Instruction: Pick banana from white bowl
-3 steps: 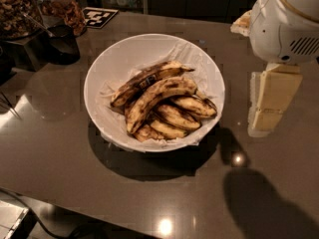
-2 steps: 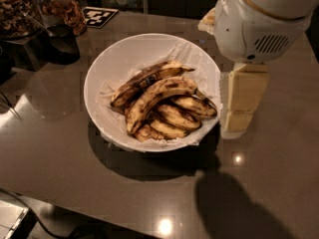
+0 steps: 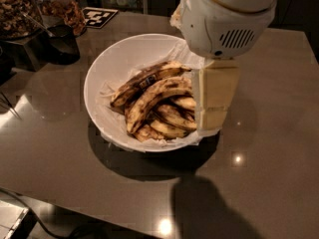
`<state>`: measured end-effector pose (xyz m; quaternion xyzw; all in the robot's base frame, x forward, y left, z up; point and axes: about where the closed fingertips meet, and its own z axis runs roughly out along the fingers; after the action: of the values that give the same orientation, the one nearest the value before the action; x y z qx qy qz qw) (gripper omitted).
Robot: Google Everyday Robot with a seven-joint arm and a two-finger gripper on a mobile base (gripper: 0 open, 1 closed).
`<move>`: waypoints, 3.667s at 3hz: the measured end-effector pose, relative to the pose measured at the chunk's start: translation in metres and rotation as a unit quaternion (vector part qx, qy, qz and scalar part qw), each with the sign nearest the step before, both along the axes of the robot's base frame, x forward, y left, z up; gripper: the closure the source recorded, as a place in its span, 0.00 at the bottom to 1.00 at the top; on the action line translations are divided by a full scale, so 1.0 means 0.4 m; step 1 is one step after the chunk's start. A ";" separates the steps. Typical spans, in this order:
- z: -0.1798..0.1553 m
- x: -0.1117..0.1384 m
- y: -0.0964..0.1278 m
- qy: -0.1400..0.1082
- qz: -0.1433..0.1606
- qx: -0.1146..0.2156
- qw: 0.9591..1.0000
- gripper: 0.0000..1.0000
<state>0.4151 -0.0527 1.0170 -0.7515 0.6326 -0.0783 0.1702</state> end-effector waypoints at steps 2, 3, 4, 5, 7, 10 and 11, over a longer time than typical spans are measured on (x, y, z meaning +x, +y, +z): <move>-0.017 0.057 0.130 0.002 0.039 0.016 0.999 0.00; -0.064 0.095 0.159 0.026 0.042 0.013 0.999 0.08; -0.117 0.133 0.155 0.052 0.032 0.007 0.998 0.22; -0.162 0.161 0.145 0.071 0.024 -0.001 0.997 0.32; -0.230 0.193 0.125 0.095 0.016 -0.019 0.995 0.33; -0.318 0.174 0.129 0.128 0.028 -0.045 0.990 0.76; -0.318 0.174 0.129 0.128 0.028 -0.045 0.990 0.98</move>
Offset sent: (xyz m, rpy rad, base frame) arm 0.0553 0.0793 -0.0422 0.0230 0.0953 0.1253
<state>0.4847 -0.0010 0.8897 -0.7798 0.6235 -0.0045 0.0560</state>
